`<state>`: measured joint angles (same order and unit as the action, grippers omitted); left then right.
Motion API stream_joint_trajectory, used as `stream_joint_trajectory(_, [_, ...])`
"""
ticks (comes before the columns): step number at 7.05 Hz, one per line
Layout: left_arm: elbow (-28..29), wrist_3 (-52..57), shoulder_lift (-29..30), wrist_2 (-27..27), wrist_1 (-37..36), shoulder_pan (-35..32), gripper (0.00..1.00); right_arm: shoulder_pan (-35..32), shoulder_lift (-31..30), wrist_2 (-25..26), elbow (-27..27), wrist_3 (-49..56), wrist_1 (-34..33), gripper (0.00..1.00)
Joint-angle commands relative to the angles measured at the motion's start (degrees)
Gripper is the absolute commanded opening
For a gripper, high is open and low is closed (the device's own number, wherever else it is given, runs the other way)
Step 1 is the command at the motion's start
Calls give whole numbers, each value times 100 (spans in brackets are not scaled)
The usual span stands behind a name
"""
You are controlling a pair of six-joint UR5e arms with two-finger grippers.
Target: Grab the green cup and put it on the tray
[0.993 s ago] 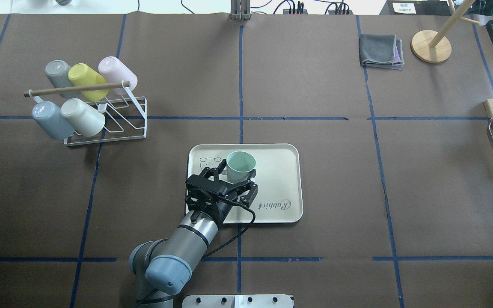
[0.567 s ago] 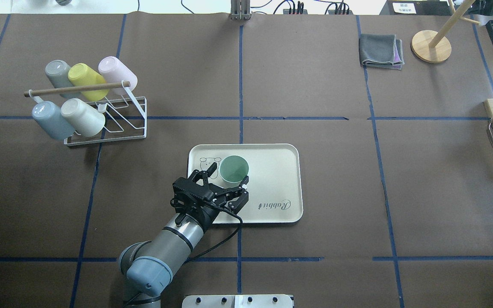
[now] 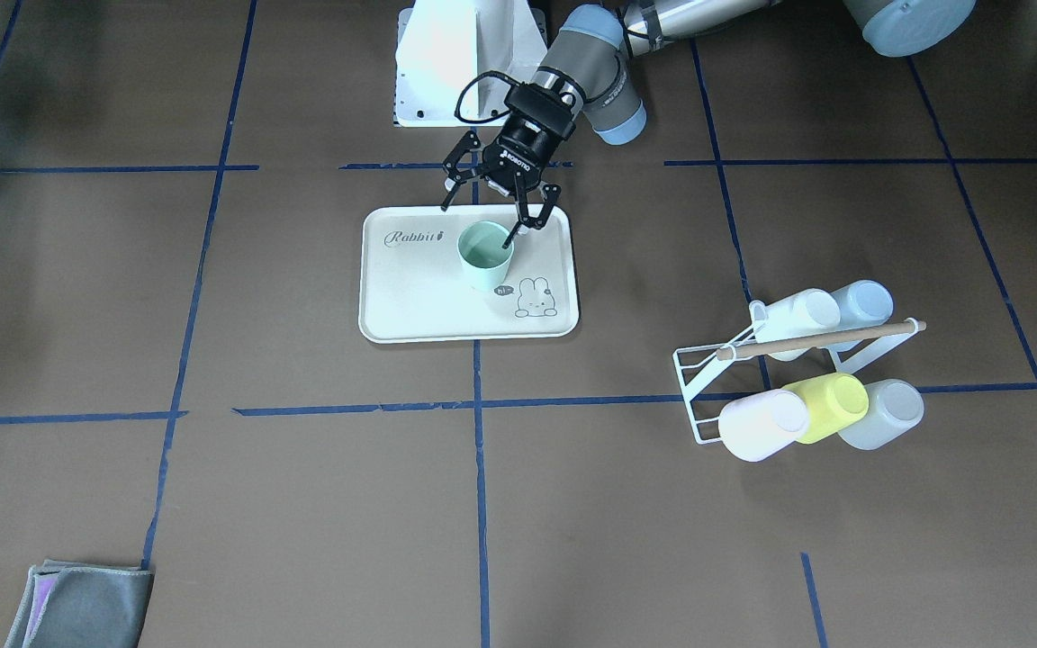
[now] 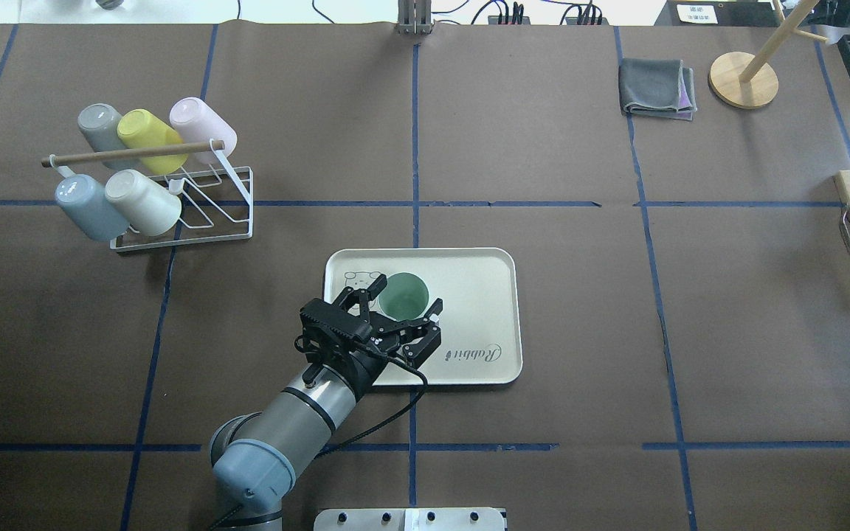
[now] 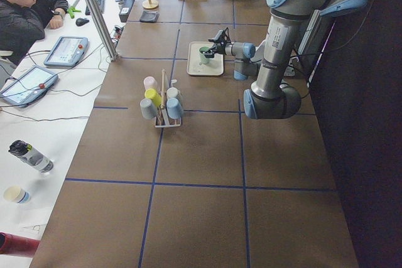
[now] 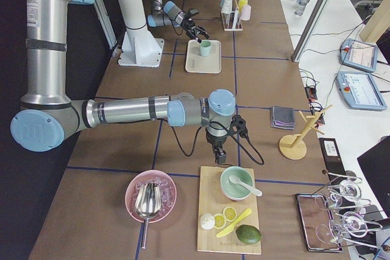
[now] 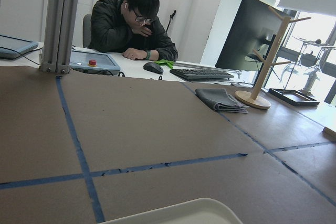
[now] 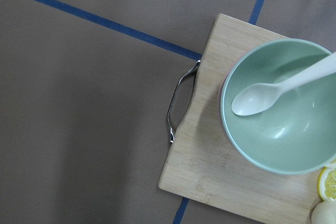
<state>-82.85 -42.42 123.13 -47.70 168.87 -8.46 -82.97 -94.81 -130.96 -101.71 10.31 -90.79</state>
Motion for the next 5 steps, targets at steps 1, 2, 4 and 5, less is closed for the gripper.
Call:
stream_joint_trajectory(1, [-685,1018,0,-274,-134,-146,99,0,6,0,-7,-3,0,99])
stream_joint_trajectory(2, [-863,1295,-9,-284,-396,-217,99,0,6,0,-7,-3,0,99])
stream_joint_trajectory(4, [-926,1298,-44,-1027,-923,-488,99,0,6,0,10,-3,0,99])
stream_joint_trajectory(5, [-1144,1298,-105,-1240,-1361,-620,99,0,-3,0,10,-3,0,99])
